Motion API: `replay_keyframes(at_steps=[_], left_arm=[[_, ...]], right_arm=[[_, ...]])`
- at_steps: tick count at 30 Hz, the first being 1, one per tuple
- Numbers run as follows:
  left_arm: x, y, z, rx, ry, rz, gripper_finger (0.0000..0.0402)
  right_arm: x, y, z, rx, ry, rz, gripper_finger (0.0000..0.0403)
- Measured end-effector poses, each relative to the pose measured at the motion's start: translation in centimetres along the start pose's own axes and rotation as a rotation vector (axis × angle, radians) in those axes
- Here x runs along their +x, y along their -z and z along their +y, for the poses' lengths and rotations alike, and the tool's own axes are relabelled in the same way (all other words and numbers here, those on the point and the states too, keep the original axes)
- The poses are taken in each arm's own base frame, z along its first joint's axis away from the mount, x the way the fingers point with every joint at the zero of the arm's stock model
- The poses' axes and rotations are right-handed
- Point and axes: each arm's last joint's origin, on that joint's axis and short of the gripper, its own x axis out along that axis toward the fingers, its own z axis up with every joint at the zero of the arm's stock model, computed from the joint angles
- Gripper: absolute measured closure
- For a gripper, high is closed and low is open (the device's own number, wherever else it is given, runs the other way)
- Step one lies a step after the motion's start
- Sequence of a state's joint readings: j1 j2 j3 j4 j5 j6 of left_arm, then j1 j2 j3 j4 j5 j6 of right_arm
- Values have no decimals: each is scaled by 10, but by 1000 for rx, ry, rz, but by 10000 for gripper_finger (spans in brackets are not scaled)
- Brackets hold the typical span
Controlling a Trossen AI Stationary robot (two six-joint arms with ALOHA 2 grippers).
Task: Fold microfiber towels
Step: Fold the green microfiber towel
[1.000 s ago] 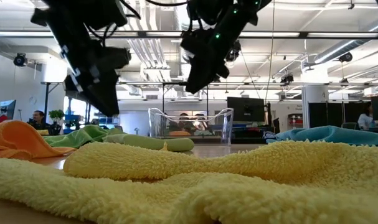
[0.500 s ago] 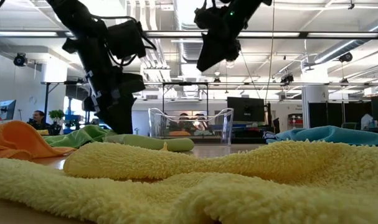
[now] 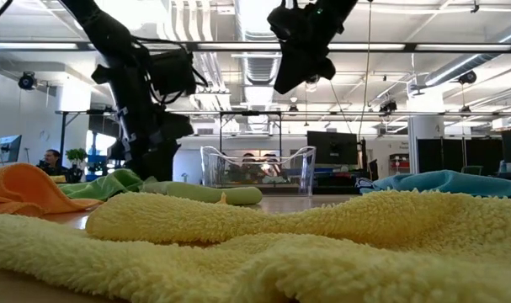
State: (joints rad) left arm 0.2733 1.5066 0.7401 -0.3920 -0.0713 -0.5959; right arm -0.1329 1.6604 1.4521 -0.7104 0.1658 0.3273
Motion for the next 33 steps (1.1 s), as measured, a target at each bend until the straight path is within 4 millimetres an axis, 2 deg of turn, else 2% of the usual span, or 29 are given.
replay_keyframes(at_steps=[4, 8, 11, 15, 24, 33], left_arm=[[8, 5, 3, -6, -31, 35, 274], [11, 5, 3, -106, -41, 37, 274], [7, 7, -1, -175, -6, 52, 274], [-2, 14, -12, -154, 64, 83, 274], [-41, 13, -19, -117, 128, -89, 274], [-84, 14, -16, -16, 158, -279, 274]], right_arm=[[-1, 2, 6, 36, -13, 4, 335], [-2, 6, 14, 51, -33, 12, 335], [-2, 10, 21, 65, -46, 21, 335], [-1, 17, 29, 68, -71, 55, 335], [8, 44, 46, 121, -150, 165, 335], [28, 47, 57, 297, -257, 13, 335]])
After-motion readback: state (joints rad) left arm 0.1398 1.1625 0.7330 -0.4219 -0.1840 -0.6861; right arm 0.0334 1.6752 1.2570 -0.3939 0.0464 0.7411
